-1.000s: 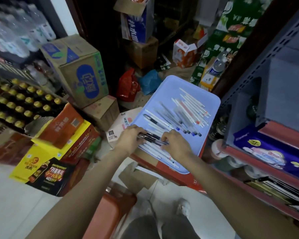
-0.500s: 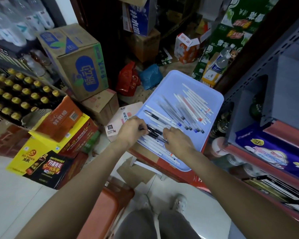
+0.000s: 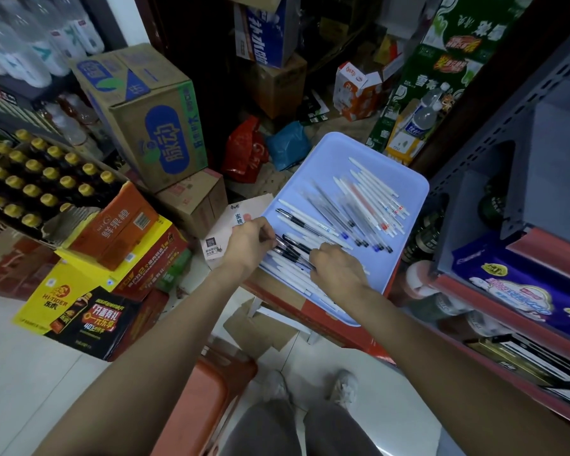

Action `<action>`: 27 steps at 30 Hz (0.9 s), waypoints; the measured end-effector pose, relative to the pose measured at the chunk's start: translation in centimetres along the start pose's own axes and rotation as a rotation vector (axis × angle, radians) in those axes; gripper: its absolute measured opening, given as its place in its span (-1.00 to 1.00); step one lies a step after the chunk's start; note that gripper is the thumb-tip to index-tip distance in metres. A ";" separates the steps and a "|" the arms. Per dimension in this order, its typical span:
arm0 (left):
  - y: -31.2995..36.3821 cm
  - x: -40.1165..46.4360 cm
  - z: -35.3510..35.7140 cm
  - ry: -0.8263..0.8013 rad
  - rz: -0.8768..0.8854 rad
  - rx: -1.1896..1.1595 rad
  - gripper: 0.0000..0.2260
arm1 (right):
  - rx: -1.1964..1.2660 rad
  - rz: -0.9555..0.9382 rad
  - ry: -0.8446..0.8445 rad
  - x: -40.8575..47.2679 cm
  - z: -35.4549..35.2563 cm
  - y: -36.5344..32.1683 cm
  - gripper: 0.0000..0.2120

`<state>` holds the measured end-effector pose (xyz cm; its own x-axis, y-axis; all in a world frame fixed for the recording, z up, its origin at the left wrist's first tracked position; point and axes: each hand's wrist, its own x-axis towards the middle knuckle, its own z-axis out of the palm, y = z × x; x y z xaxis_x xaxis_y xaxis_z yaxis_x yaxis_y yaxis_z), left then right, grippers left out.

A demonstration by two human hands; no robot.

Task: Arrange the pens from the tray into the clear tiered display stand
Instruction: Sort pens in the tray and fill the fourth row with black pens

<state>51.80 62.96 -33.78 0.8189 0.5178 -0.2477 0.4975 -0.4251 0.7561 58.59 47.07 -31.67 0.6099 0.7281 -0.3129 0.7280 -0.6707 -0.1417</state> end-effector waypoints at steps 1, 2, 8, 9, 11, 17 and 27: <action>0.1 -0.2 -0.1 -0.006 -0.002 -0.019 -0.90 | 0.012 0.009 -0.015 0.0 -0.1 -0.1 -0.90; 0.2 -0.4 -0.3 -0.011 0.001 -0.024 -0.90 | 0.032 0.023 -0.024 0.0 -0.2 -0.1 -0.87; 2.1 -0.9 -0.7 0.199 -0.056 -0.207 -0.86 | 0.259 0.111 0.012 0.3 -1.4 1.1 -0.54; 2.4 -0.8 -0.6 0.202 -0.078 -0.176 -0.86 | 0.246 0.111 0.006 0.3 -1.5 1.3 -0.53; 2.6 -0.5 -0.1 0.123 -0.111 -0.029 -0.85 | 0.227 0.113 -0.005 0.0 -1.6 1.4 -0.53; 2.4 -0.3 0.7 -0.031 -0.160 0.437 -0.71 | 0.349 0.173 -0.020 -0.5 -0.5 1.7 -0.56; 1.7 0.6 -0.9 -0.137 0.006 0.038 -0.82 | 0.809 0.248 -0.010 -1.1 -1.0 4.0 -0.80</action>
<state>52.88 63.16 -32.09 0.8521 0.4099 -0.3254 0.5006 -0.4570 0.7352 61.13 43.74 -30.98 0.7166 0.5478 -0.4318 0.1224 -0.7082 -0.6953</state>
